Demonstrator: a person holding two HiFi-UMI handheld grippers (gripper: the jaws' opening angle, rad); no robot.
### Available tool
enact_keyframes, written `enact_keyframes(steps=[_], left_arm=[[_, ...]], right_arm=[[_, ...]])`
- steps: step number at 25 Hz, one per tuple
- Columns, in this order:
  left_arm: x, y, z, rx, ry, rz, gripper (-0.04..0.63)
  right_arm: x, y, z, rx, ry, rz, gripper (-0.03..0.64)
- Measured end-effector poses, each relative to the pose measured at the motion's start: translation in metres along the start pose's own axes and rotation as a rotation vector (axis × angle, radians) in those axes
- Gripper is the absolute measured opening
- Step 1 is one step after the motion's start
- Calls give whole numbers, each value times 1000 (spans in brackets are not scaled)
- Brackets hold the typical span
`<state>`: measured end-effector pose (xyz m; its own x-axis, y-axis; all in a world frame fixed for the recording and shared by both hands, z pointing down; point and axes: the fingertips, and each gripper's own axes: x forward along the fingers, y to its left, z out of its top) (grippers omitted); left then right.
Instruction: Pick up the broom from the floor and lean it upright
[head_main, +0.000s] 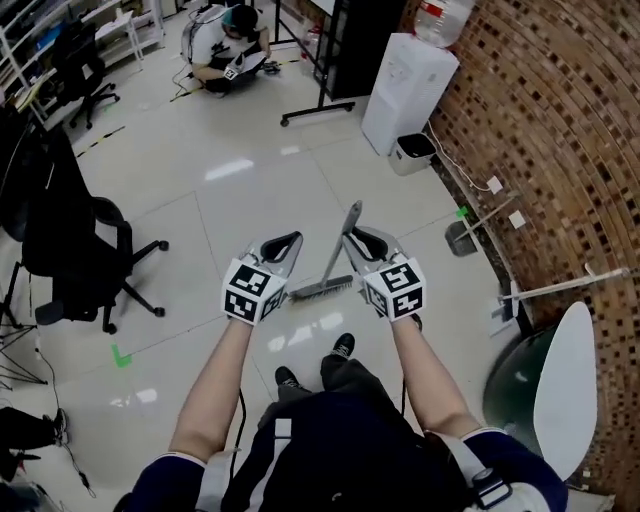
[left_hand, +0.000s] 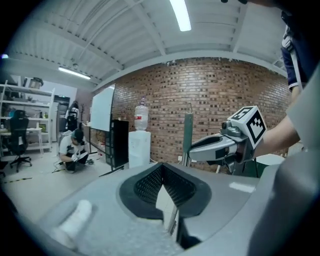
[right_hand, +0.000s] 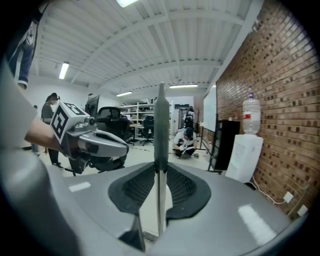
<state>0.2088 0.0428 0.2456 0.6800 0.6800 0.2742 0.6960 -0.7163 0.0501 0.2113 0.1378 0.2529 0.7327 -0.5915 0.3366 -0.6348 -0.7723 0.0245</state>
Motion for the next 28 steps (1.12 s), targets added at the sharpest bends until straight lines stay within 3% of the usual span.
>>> enact_keyframes(steps=[8,17,28], left_arm=[[167,-84,48,73,24,-233,0],[308,-145,80,156,57,-415,0],[483,-155,107,167,57,-643,0]], right_arm=[[-73,-155,-38,114,-3,-218,81],[-126,-297,-61,186,-5,-406,81],[-124,-458,-79,263,25,-631,81]])
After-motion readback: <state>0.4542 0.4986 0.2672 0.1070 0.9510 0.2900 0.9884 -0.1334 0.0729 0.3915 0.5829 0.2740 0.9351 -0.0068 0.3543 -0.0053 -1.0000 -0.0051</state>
